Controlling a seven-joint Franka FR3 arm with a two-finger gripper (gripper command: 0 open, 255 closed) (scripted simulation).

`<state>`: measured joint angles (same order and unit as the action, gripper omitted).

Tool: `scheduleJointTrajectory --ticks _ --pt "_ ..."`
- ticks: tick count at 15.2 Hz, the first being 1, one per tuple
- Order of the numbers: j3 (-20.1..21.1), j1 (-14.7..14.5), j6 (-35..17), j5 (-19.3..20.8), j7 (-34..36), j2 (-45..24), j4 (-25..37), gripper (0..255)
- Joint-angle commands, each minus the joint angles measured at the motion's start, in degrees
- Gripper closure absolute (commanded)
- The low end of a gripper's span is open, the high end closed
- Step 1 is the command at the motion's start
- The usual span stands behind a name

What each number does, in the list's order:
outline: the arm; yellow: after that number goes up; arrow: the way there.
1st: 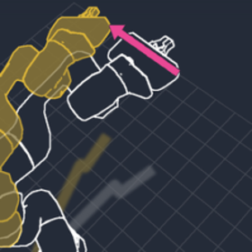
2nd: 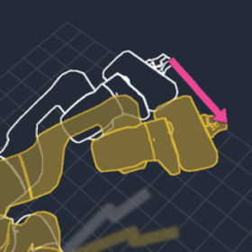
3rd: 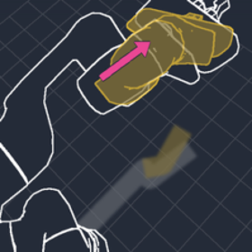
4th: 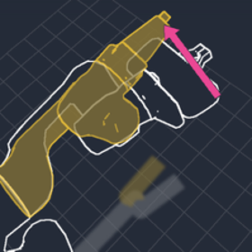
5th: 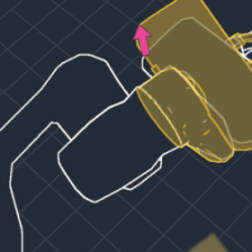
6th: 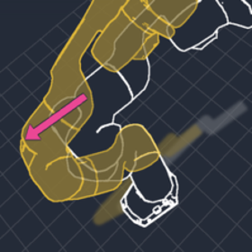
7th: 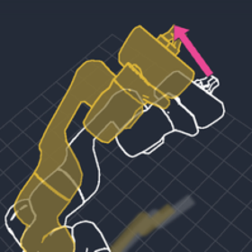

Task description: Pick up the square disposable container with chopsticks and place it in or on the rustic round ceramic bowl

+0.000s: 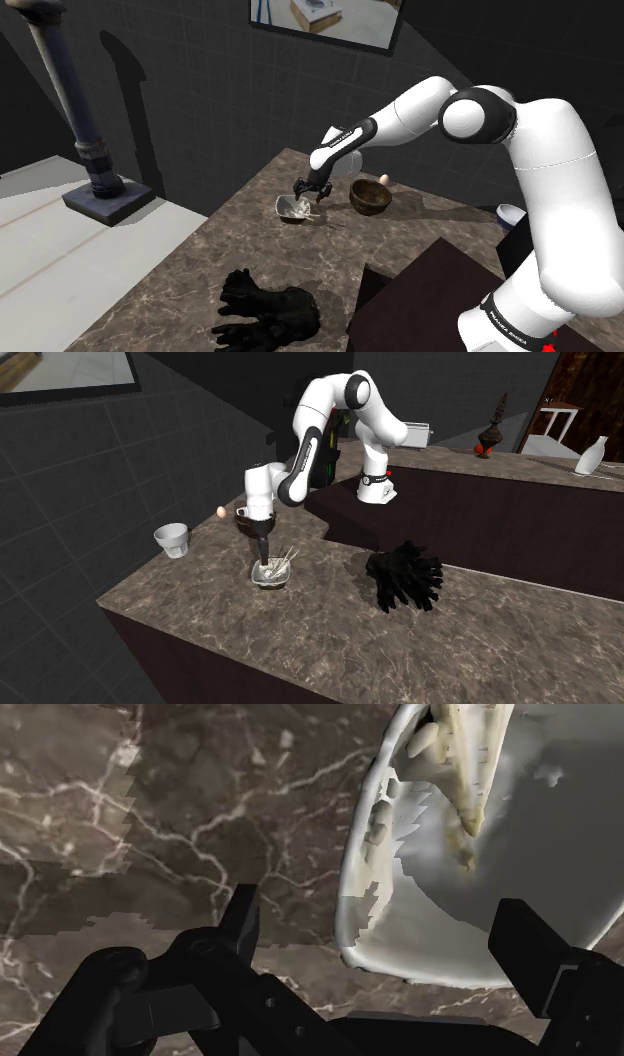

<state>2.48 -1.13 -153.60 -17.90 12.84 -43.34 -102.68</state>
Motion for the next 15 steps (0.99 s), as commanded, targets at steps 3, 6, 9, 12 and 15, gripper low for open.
scheduleJointTrajectory --ticks 3,6,9,12,15 --pt "0.3 -0.1 -1.4 -0.2 -0.2 -2.6 1.3 0" --pt "0.3 -0.1 -1.4 -0.2 -0.2 -2.6 1.3 0" --pt "0.3 -0.1 -1.4 -0.2 -0.2 -2.6 1.3 0" --pt "0.3 -0.1 -1.4 -0.2 -0.2 -2.6 1.3 255" --pt "0.3 -0.1 -1.4 -0.2 -0.2 -2.6 1.3 255"
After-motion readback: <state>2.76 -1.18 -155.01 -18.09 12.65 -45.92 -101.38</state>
